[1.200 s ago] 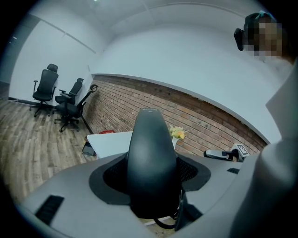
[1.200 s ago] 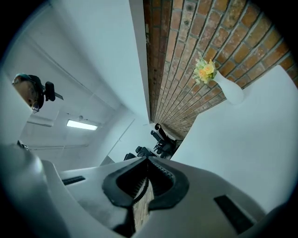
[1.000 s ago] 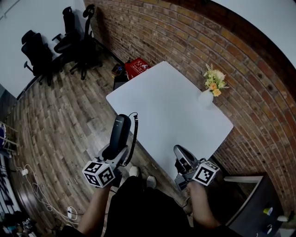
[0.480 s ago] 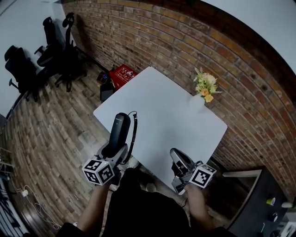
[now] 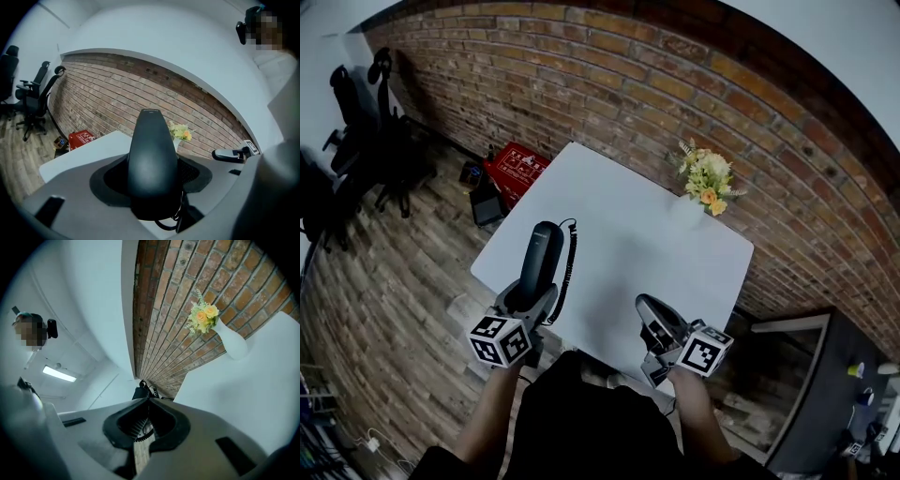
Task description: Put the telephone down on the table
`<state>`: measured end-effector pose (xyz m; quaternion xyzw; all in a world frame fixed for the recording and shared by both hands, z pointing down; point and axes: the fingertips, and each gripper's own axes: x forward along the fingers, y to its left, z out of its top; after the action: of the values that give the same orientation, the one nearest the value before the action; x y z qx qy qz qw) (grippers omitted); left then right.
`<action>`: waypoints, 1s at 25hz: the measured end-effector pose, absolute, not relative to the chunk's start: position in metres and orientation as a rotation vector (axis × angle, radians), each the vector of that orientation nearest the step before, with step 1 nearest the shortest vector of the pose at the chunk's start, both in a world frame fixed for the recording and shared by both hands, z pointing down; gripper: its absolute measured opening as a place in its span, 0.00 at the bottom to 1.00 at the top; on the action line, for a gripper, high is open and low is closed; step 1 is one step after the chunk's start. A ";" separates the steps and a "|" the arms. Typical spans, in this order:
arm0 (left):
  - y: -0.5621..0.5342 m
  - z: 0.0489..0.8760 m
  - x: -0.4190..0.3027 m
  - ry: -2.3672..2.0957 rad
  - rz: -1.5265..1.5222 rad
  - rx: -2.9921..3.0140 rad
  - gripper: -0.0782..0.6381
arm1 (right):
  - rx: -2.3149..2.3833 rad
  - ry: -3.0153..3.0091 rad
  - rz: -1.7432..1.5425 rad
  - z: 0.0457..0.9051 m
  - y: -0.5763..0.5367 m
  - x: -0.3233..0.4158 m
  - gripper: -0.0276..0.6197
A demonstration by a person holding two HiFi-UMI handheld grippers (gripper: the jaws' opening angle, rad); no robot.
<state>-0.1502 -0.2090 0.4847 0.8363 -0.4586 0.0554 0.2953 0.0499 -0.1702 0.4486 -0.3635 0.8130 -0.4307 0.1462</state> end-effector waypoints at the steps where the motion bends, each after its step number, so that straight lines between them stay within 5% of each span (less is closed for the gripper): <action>1: -0.218 0.487 -0.152 -1.200 0.160 2.234 0.49 | -1.064 2.332 -1.236 0.449 -0.175 0.046 0.08; 25: -0.381 0.546 -0.151 -0.964 0.385 2.375 0.49 | -1.333 2.171 -1.211 0.471 -0.264 0.015 0.08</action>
<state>-0.1509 -0.3805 0.5463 0.8819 -0.3581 0.1429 0.2714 0.0147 -0.2641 0.4706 -0.4664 0.7598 -0.4239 0.1597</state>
